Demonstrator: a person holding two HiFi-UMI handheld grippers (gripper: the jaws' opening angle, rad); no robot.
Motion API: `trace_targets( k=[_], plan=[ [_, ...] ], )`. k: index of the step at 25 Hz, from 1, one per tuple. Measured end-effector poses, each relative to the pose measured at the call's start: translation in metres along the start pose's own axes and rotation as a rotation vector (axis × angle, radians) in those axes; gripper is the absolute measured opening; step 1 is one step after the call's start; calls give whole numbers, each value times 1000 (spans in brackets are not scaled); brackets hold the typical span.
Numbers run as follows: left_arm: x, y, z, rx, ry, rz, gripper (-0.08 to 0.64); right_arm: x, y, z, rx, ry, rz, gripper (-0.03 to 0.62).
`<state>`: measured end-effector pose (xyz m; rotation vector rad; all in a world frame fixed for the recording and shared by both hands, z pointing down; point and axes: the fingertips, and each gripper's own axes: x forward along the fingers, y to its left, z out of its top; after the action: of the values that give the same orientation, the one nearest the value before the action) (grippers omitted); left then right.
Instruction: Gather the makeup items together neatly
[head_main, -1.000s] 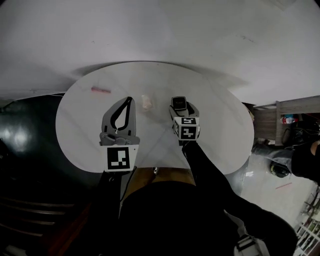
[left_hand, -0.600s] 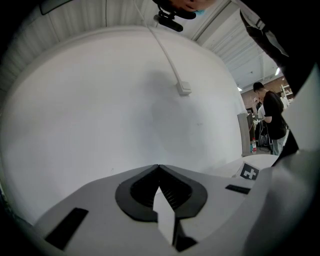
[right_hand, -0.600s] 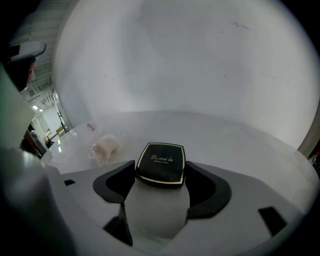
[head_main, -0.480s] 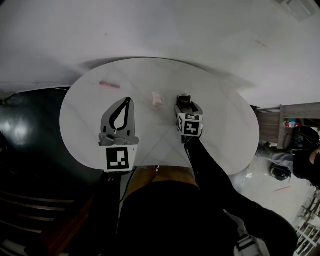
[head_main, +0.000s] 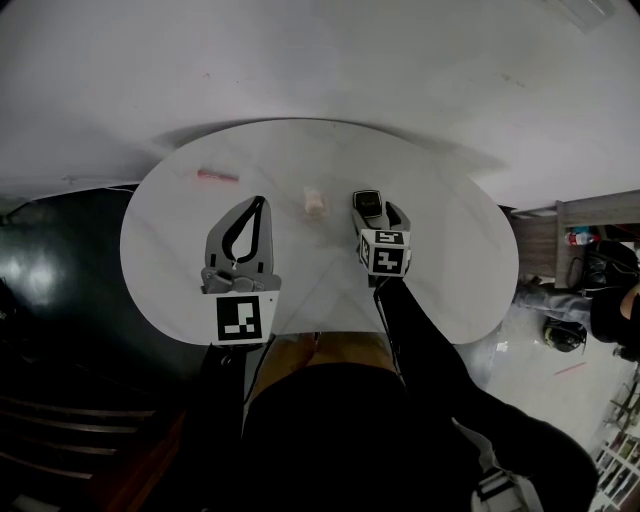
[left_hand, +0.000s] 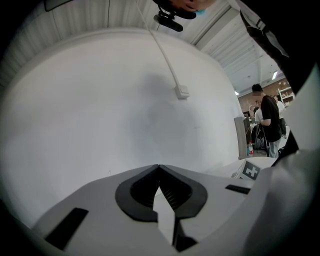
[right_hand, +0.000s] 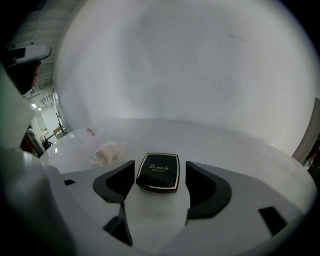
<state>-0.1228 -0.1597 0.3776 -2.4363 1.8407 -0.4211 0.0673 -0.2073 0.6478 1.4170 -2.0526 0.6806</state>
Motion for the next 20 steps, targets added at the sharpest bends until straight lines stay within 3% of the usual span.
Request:
trace_targets(
  k=[8,11,16,20],
  plan=[
    [-8,6,18,-2,-59,-18,15,-51,4,78,-148,-227,-16,333],
    [-13,9,30,-31,-93,-29,15,-79,16,109,-172,-311,6,333],
    [-21,12,45,-10,-137,-55,15,-125,43,150,-204,-431,47,331],
    [-27,11,52,-15,-160,-77,15,-159,68,177,-302,-511,100,331]
  ],
)
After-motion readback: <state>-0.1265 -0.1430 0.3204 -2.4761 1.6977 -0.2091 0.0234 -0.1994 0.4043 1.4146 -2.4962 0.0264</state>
